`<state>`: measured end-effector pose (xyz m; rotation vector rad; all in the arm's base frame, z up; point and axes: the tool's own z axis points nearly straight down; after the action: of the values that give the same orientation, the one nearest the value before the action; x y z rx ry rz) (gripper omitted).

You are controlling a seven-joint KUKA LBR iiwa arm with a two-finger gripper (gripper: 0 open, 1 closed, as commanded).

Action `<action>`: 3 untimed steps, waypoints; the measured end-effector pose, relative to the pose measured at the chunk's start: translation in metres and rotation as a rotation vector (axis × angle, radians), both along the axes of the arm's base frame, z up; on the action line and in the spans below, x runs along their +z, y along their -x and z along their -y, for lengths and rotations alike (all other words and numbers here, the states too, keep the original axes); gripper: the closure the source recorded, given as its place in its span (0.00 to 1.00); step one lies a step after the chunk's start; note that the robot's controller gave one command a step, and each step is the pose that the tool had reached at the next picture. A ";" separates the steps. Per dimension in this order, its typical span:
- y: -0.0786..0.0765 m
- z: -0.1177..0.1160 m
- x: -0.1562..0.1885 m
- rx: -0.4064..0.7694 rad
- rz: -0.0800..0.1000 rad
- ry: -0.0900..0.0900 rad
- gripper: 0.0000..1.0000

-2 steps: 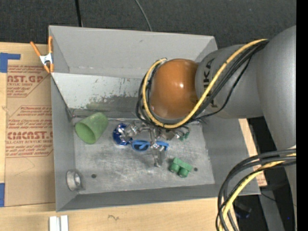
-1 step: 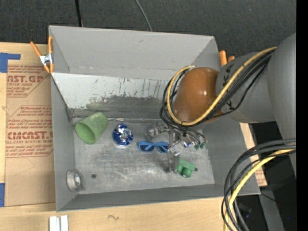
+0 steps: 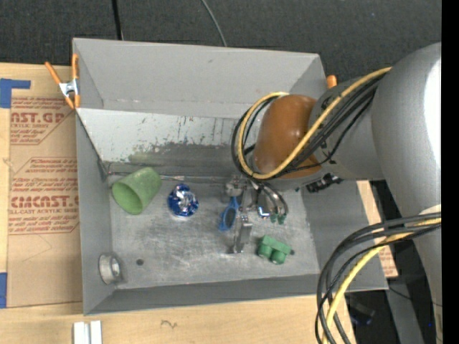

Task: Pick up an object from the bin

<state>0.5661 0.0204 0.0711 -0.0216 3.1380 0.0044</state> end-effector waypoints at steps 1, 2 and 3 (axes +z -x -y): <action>-0.001 0.001 0.001 0.000 0.004 0.002 1.00; -0.018 0.009 0.167 0.271 0.008 0.004 1.00; -0.016 0.009 0.162 0.270 0.001 0.003 0.00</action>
Offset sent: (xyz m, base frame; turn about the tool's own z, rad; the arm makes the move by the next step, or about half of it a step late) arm 0.0000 0.0000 0.0000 0.0000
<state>0.5821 0.0118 0.2334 -0.4439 3.1063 0.0008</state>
